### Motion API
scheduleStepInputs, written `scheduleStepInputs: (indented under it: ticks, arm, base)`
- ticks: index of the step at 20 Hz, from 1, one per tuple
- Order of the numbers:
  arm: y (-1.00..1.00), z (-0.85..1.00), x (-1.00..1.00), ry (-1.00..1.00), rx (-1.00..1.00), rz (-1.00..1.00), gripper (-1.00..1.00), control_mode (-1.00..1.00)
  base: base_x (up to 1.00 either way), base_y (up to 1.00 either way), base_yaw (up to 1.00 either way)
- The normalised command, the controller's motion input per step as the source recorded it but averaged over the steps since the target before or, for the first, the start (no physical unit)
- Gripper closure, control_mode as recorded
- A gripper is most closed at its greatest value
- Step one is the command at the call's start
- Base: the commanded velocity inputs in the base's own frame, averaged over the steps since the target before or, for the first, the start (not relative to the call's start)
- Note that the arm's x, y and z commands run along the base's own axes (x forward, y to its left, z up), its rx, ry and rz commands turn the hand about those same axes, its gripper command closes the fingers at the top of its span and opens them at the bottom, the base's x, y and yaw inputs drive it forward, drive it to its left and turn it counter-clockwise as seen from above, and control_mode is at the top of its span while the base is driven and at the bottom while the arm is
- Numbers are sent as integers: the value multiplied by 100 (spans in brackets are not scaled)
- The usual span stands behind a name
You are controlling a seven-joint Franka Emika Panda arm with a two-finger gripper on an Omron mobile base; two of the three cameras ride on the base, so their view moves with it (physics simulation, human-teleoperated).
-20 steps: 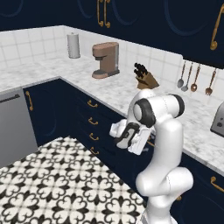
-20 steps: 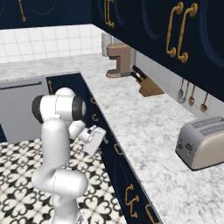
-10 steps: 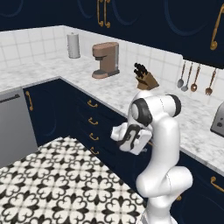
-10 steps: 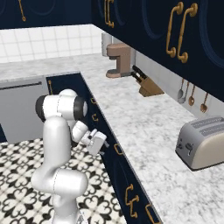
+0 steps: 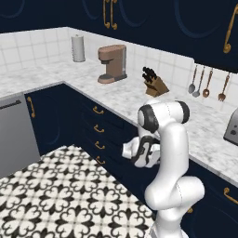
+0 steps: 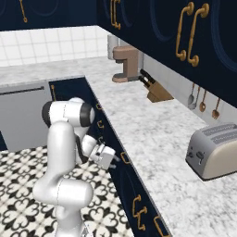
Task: Take a straw from the drawer in front and place it inside the glass cup on the dining counter.
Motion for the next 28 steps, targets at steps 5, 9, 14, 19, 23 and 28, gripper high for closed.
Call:
scheduleStepInputs:
  ticks: [5,9,14,19,23,28]
  arm:
    - [-17,1,6,-5,-3,7,-100,-100]
    - [-1,0,29,0,-7,8,-100,-100]
    - [0,0,47,0,-6,6,-100,-100]
    - [0,-37,57,1,-9,3,-100,-100]
    - [1,-78,53,8,-15,1,-100,-100]
    - [-2,-55,27,4,-2,0,-100,-100]
  base:
    - [0,0,0]
    - [0,0,0]
    - [0,0,0]
    - [0,0,0]
    - [0,0,0]
    - [0,0,0]
